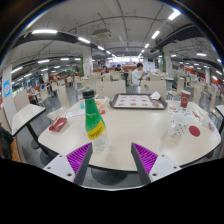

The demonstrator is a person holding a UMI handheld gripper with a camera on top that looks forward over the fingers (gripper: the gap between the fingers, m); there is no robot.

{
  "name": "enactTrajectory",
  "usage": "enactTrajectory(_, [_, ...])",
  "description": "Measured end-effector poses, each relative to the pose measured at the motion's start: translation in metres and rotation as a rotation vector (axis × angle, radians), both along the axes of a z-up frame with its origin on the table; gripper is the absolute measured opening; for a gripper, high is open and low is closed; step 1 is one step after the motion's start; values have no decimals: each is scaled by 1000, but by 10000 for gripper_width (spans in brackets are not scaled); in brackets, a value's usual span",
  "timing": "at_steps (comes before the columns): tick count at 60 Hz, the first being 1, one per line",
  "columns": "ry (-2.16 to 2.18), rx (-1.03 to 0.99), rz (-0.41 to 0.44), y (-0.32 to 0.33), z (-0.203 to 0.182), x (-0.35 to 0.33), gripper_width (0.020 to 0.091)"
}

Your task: Pour water

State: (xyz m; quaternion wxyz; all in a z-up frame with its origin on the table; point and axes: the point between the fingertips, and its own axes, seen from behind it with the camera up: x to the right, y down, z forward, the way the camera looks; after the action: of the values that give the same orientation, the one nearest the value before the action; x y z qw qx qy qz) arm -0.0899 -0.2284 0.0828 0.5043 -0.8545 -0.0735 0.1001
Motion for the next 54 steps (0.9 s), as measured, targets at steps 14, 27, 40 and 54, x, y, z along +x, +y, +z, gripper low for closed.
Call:
enactTrajectory(14, [30, 97, -82, 80, -15, -63, 789])
enactTrajectory(27, [-69, 123, -178, 126, -35, -68, 559])
enactTrajectory(40, [-205, 164, -166, 133, -32, -66, 504])
enactTrajectory(54, [-49, 17, -172, 146, -25, -51, 453])
